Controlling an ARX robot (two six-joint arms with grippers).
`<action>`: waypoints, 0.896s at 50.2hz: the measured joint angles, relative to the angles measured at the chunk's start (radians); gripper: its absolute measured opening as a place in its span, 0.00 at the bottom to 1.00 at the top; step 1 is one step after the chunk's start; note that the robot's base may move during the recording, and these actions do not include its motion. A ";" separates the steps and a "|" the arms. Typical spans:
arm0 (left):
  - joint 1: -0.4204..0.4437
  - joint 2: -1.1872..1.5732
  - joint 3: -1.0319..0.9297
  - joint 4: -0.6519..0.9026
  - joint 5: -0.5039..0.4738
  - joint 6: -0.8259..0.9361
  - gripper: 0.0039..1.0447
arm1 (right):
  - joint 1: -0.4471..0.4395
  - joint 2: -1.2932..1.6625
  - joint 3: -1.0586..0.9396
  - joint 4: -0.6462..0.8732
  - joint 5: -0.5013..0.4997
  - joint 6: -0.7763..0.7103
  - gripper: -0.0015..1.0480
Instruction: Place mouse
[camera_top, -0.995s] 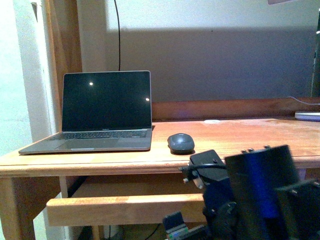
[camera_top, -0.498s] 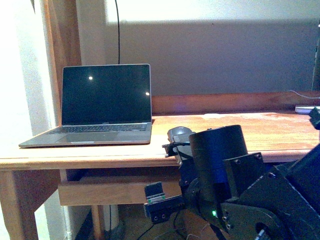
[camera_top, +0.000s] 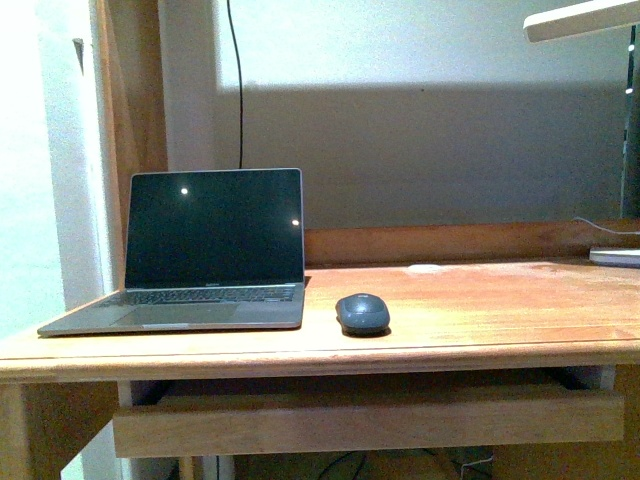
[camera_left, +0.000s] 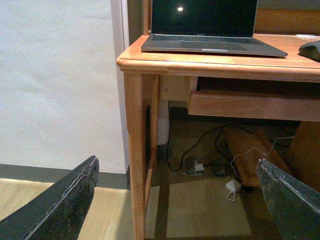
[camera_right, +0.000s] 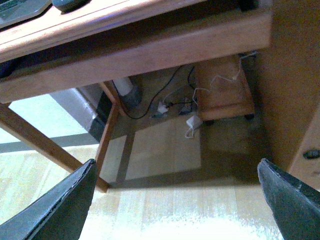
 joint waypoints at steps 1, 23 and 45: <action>0.000 0.000 0.000 0.000 0.000 0.000 0.93 | -0.009 -0.027 -0.010 -0.018 -0.006 0.001 0.93; 0.000 -0.001 0.000 0.000 -0.002 0.000 0.93 | -0.270 -0.827 -0.235 -0.345 -0.030 -0.200 0.77; 0.001 -0.001 0.000 -0.001 0.000 0.001 0.93 | -0.223 -0.855 -0.235 -0.332 0.098 -0.286 0.04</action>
